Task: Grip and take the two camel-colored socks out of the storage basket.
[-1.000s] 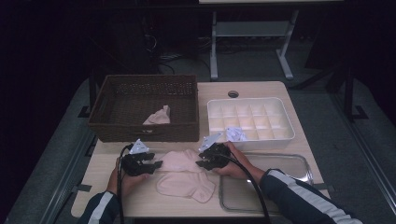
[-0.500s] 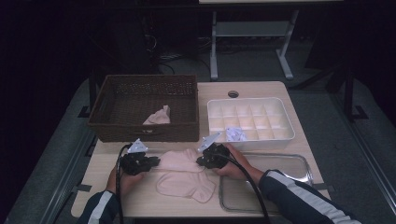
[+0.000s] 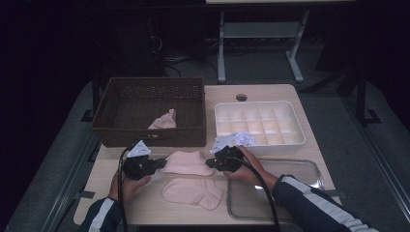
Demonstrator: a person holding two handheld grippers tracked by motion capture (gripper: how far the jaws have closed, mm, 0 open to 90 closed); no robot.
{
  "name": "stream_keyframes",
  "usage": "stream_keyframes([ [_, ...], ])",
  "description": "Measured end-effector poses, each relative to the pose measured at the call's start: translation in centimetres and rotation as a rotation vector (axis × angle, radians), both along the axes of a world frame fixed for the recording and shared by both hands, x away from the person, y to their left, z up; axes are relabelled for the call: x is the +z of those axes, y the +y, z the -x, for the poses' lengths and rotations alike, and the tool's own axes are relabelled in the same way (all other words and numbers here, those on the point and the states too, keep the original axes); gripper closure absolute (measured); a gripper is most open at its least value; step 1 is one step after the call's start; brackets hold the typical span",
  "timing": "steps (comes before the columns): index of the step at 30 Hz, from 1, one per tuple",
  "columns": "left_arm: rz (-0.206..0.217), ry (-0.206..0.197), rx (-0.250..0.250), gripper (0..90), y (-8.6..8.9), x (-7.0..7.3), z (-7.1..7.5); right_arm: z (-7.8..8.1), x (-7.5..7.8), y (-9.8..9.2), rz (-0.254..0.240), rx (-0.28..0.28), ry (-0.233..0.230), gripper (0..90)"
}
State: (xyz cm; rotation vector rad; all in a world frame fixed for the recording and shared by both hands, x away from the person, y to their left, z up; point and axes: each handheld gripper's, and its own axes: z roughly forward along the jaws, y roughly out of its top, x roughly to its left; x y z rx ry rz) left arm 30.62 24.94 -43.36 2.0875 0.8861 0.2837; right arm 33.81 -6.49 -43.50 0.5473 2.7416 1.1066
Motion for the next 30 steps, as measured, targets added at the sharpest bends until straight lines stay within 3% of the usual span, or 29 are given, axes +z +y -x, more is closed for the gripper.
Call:
stream_keyframes([
  [4,0.004,-0.009,-0.028,85.9,-0.2,1.0,1.4,1.4,1.3,-0.8,-0.026,0.015,0.007,87.7],
  [9,-0.013,0.007,-0.069,85.7,-0.8,1.2,2.8,3.4,1.7,-1.5,-0.017,0.038,0.008,87.7],
  [10,-0.017,0.013,-0.084,85.7,-1.1,1.0,3.5,4.3,1.7,-1.7,-0.006,0.052,0.015,87.7],
  [15,-0.051,0.058,-0.108,85.2,-1.5,-0.1,4.7,5.9,0.9,-2.0,0.021,0.081,0.048,87.5],
  [21,-0.101,0.091,-0.114,83.6,-1.6,-1.4,4.7,6.6,-0.4,-1.5,0.075,0.109,0.072,87.2],
  [23,-0.133,0.092,-0.107,79.3,-1.6,-1.7,4.5,6.7,-0.8,-1.3,0.097,0.110,0.068,86.1],
  [25,-0.159,0.088,-0.070,69.4,-1.5,-2.0,4.3,6.8,-1.4,-1.0,0.121,0.123,0.078,84.1],
  [30,-0.150,0.087,-0.020,55.1,-1.1,-2.3,3.8,6.5,-1.8,-0.8,0.123,0.123,0.069,83.2],
])
